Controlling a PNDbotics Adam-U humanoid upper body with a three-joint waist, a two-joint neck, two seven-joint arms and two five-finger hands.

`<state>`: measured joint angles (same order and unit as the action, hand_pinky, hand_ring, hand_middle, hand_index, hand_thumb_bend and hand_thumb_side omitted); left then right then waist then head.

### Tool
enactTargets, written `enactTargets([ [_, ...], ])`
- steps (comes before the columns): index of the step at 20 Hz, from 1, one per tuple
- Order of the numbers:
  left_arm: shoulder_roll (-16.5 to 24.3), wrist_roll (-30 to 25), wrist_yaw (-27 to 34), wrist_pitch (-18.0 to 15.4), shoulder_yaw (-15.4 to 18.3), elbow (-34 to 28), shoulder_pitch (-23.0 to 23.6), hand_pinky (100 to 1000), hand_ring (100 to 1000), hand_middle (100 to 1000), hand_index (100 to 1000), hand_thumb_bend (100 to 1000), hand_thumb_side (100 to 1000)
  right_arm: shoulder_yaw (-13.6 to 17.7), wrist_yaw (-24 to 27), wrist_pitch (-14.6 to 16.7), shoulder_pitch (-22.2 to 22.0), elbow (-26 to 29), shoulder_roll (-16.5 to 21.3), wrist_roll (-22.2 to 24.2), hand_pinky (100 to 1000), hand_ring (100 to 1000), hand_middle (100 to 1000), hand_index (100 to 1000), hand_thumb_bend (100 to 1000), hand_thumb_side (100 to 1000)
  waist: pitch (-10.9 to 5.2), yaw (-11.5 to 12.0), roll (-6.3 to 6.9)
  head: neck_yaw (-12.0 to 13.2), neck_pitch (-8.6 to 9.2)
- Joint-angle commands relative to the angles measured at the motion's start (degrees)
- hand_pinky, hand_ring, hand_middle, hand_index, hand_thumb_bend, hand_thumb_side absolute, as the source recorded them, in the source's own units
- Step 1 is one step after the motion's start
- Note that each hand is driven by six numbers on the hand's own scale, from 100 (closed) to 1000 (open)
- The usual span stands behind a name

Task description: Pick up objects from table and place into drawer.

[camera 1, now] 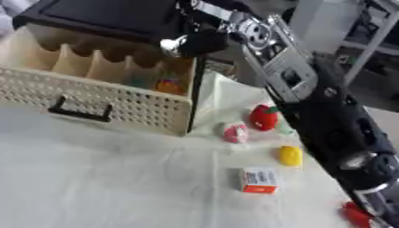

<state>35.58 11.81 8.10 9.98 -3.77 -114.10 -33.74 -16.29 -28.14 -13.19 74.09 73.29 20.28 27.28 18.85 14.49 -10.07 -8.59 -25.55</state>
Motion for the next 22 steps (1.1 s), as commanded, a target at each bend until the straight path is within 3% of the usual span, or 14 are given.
enactTargets([
  [1,0.56,0.04,0.39,0.08,0.42,-0.49,-0.55,204,100,108,682,100,357,0.34,-0.43,-0.17,0.72,0.73,1.29,0.19,812,654,513,786,287,499,-0.83,-0.16,0.78,0.19,0.25],
  [9,0.5,0.22,0.35,0.09,0.57,-0.49,-0.24,204,100,106,681,100,359,1.44,2.1,-1.21,0.86,3.7,1.87,-0.92,812,631,494,776,277,509,-1.02,-0.43,1.1,0.4,0.06],
  [17,0.5,0.54,0.37,0.04,0.8,-0.49,0.3,205,100,105,681,100,360,4.25,9.04,-4.02,-0.75,15.39,4.54,-4.96,815,608,476,772,237,541,-1.51,-1.42,2.01,1.0,-0.19],
  [22,0.46,0.82,0.25,-0.07,0.94,-0.49,0.78,206,100,105,681,100,357,5.47,12.66,-5.98,-2.29,19.84,6.24,-7.23,814,600,470,766,231,537,-1.76,-1.85,2.86,1.22,-0.34],
])
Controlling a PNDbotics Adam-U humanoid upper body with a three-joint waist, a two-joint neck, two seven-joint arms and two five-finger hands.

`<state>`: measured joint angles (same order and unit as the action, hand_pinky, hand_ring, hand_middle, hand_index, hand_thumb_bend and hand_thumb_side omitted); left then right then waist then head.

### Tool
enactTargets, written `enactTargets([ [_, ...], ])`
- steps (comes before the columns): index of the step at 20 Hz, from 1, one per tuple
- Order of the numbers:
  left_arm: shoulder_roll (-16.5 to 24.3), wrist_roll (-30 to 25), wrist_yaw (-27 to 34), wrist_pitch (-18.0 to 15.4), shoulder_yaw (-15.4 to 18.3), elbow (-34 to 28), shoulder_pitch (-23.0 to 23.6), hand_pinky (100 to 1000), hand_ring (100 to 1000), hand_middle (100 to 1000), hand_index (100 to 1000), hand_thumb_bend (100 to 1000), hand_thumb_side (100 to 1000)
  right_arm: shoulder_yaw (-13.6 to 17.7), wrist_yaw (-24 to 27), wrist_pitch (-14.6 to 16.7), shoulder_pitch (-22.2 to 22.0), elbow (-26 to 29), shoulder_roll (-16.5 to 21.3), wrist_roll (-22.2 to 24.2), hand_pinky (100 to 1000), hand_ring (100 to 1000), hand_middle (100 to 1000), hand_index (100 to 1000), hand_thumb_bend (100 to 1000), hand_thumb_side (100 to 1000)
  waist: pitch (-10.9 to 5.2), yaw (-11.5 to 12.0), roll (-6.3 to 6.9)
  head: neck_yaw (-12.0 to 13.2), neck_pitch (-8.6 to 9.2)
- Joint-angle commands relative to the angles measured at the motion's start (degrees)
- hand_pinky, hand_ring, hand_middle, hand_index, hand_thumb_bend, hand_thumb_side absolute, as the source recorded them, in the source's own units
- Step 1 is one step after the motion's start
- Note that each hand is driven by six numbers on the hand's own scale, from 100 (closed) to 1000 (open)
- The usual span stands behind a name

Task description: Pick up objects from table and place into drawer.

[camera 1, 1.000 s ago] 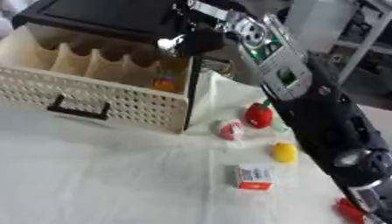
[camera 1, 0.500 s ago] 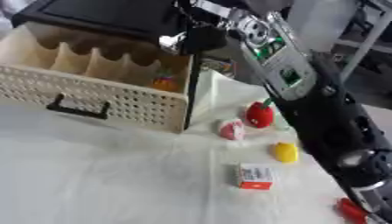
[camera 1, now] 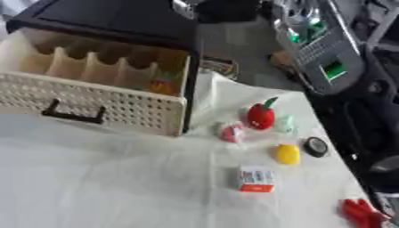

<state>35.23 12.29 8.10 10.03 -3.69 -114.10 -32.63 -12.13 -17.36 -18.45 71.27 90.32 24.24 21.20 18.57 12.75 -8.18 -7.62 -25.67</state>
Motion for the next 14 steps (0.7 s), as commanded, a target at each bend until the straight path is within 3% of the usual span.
enactTargets([
  [1,0.82,0.41,0.22,-0.18,0.91,-0.49,-0.24,206,100,105,681,100,357,1.71,2.77,-1.01,0.13,3.74,2.63,-1.67,813,598,469,765,224,536,-1.51,-0.24,1.2,0.34,-0.27],
  [6,1.12,1.0,-0.13,-0.49,1.19,-0.49,0.44,208,100,106,682,100,352,4.57,7.62,-2.28,-2.49,10.59,5.5,-5.86,812,600,475,765,160,543,-1.57,-1.05,2.19,0.91,-0.5],
  [8,1.35,1.34,-0.37,-0.65,1.33,-0.49,0.84,208,100,106,682,100,348,6.1,9.82,-2.55,-4.42,14.63,7.5,-8.83,812,604,480,765,108,534,-1.58,-1.54,2.57,1.43,-0.7],
  [11,1.53,1.72,-0.67,-0.79,1.45,-0.49,1.33,209,100,107,683,100,348,8.17,12.55,-2.98,-7.71,20.22,10.02,-13.86,815,614,494,764,100,542,-1.61,-2.15,3.07,2.09,-0.97],
  [14,1.72,2.12,-0.95,-1.02,1.57,-0.49,1.68,210,100,108,683,100,346,9.93,15.02,-2.27,-10.84,23.7,11.98,-18.87,819,626,513,767,100,608,-1.69,-2.66,3.58,2.55,-1.19],
])
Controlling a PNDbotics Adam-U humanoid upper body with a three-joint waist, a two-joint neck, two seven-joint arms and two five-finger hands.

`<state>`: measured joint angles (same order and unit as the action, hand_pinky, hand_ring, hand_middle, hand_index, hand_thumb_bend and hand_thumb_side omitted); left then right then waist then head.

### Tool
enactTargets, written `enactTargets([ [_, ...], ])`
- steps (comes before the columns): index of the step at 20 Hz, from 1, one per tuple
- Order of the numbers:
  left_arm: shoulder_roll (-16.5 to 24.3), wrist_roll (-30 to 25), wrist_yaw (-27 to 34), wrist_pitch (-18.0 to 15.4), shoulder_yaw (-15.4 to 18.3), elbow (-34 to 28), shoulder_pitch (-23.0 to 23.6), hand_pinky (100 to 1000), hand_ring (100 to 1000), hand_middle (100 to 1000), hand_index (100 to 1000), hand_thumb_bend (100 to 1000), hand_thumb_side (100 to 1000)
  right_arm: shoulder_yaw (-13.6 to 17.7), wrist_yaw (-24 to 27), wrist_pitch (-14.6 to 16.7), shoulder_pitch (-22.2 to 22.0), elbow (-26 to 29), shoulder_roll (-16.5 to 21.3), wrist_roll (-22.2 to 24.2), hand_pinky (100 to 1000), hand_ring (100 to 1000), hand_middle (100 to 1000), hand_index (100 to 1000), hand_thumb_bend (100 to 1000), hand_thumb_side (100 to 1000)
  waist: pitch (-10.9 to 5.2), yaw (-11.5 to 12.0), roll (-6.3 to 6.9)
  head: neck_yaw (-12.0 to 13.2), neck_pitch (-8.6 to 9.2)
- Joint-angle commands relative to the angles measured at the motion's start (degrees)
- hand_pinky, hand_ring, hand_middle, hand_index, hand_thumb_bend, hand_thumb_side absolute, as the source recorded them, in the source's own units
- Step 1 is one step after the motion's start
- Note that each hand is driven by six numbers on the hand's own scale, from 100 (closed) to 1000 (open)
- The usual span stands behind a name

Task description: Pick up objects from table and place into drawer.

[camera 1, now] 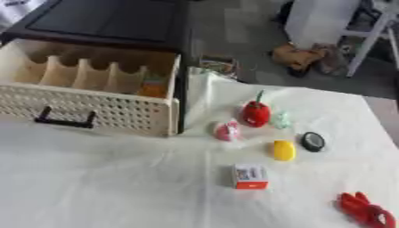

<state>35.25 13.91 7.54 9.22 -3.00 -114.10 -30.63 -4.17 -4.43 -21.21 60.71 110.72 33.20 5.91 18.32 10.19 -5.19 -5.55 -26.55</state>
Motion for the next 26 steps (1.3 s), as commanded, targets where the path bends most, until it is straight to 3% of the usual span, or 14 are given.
enactTargets([
  [1,1.83,0.63,-0.51,-0.3,0.92,-0.5,-0.19,211,100,108,684,100,341,2.5,2.67,1.39,-1.25,3.59,3.75,-5.03,821,633,520,768,100,670,-1.48,-0.3,0.77,0.61,-0.38],
  [2,1.93,0.76,-0.6,-0.41,0.95,-0.5,-0.07,211,100,108,684,100,345,2.98,3.2,2.52,-2.14,3.73,4.41,-6.51,821,636,528,767,100,777,-1.51,-0.47,0.91,0.7,-0.46],
  [3,2.05,0.89,-0.68,-0.53,0.99,-0.5,0.05,212,100,108,684,100,344,3.48,3.68,3.66,-3.06,3.81,5.04,-8.09,820,640,529,766,100,656,-1.54,-0.69,1.09,0.87,-0.55],
  [9,2.81,1.43,-1.42,-0.9,1.04,-0.5,0.77,215,100,109,686,100,331,6.19,4.19,10.02,-8.4,3.87,8.0,-19.05,813,660,557,763,100,790,-1.49,-1.71,2.02,1.72,-1.47],
  [17,5.02,0.78,-3.39,-2.46,0.91,-0.5,1.86,248,100,131,710,100,291,8.21,1.17,15.09,-16.28,3.87,9.78,-29.42,813,669,583,768,100,824,-1.18,-2.54,3.08,2.29,-2.14],
  [23,9.82,-5.94,-8.82,-6.93,0.34,-0.5,3.81,376,100,240,739,100,245,9.68,0.85,17.45,-21.8,3.87,8.97,-33.58,809,664,585,771,100,838,-1.03,-2.92,3.97,2.56,-2.54],
  [26,12.88,-12.29,-11.78,-8.37,-0.01,-0.5,5.68,442,100,306,712,100,296,10.04,-0.06,18.07,-24.72,3.87,8.55,-34.75,803,662,595,781,100,858,-0.98,-3.24,4.39,2.68,-2.75],
])
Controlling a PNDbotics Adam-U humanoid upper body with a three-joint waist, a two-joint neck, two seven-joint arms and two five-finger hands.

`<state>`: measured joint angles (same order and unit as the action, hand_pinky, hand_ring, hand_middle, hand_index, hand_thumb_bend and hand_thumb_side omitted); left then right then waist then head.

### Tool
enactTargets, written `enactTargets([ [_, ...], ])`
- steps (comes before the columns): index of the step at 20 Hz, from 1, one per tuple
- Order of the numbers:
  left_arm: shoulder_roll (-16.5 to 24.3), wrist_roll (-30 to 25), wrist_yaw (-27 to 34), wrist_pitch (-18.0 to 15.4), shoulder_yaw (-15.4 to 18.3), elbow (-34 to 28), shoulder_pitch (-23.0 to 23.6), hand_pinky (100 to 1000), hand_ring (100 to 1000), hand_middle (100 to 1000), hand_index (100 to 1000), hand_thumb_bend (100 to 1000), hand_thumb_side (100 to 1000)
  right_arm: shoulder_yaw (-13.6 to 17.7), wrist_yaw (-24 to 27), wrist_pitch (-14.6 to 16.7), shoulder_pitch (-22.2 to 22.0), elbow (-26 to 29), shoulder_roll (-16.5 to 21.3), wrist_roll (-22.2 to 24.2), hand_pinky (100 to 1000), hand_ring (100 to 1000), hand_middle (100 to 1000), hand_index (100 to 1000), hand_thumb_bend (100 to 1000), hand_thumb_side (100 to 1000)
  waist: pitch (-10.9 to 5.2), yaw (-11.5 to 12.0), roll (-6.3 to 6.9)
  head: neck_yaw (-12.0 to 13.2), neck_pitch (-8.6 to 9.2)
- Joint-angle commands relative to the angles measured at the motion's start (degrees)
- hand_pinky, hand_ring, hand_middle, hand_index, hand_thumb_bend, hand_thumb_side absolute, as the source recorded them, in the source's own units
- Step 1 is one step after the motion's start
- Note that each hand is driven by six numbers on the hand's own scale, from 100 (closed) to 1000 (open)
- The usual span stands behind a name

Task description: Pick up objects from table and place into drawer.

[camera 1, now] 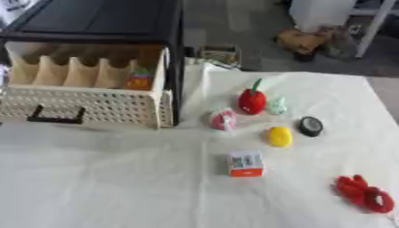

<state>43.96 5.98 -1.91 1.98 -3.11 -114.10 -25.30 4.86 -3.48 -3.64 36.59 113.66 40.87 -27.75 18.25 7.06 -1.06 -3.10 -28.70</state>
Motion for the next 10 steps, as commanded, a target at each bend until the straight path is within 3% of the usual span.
enactTargets([
  [1,5.2,-6.95,-3.3,-1.36,0.15,-0.49,0.99,458,100,329,706,100,338,1.13,-1.35,0.76,-1.54,0.93,0.72,-1.35,802,662,597,783,100,862,-0.91,-0.25,0.36,0.27,-0.66],
  [4,8.62,-15.51,-5.73,-1.12,0.51,-0.49,3.07,481,120,365,676,105,408,1.25,-2.85,1.41,-4.74,0.93,0.28,-2.19,797,655,602,789,100,873,-0.93,-0.79,0.71,0.57,-0.83],
  [10,13.78,-29.24,-10.51,-0.78,-0.04,-0.49,6.96,519,308,428,672,105,408,0.94,-4.12,1.15,-9.24,0.93,-1.06,-1.71,792,638,590,783,100,867,-0.82,-1.71,1.1,1.34,-0.82],
])
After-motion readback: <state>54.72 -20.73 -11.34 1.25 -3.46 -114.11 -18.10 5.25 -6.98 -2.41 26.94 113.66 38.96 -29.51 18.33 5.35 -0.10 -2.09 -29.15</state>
